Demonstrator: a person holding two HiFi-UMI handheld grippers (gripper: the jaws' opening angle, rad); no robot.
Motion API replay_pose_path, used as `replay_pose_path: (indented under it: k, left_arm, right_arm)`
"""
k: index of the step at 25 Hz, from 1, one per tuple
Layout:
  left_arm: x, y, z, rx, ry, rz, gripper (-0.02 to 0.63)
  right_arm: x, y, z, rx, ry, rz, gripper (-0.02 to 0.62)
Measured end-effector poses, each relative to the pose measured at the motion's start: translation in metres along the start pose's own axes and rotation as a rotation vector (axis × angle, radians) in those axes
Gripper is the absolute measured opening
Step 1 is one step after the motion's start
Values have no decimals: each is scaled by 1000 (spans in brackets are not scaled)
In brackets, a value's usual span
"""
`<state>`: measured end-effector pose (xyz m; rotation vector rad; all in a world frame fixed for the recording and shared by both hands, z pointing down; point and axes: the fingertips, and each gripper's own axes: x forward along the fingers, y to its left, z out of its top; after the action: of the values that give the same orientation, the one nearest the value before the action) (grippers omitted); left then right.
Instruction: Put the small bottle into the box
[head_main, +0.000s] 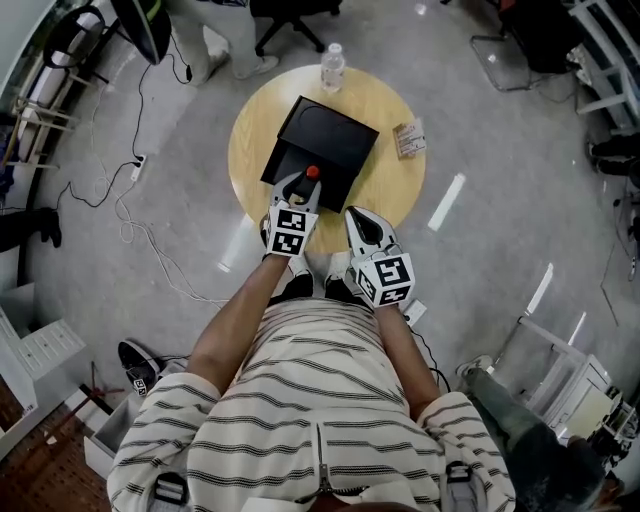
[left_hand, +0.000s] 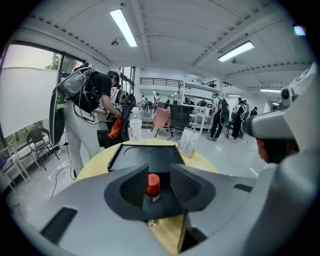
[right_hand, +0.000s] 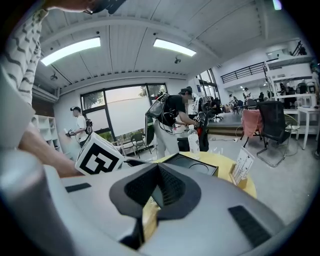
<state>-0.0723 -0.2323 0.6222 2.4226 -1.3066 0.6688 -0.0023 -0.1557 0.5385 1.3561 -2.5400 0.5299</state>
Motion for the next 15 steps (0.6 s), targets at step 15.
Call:
replay_pose_path:
  k: [15]
  left_arm:
    - [-44,-5,21,-29,-87,-14,38]
  right_arm:
    - [2,5,11,16,-29,89,14]
